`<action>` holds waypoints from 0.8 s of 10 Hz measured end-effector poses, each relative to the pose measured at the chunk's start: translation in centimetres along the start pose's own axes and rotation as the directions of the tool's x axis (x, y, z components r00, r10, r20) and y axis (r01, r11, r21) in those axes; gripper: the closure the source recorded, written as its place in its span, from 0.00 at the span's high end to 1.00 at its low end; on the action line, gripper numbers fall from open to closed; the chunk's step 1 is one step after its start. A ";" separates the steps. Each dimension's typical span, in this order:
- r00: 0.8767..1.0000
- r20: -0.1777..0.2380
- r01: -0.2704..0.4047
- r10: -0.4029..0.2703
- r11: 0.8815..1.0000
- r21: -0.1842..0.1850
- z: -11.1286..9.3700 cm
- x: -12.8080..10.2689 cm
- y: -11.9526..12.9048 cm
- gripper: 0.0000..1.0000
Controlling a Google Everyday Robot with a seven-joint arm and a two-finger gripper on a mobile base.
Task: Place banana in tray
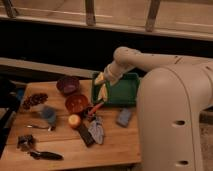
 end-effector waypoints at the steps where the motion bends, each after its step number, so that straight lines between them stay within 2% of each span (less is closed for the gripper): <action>1: 1.000 0.003 -0.003 0.003 1.000 0.002 -0.1 -0.1 -0.1 0.66; 6: 1.000 0.002 -0.022 0.022 1.000 0.018 0.1 0.0 -0.8 0.66; 8: 0.999 -0.017 -0.048 0.048 0.998 0.039 1.7 0.9 -2.5 0.66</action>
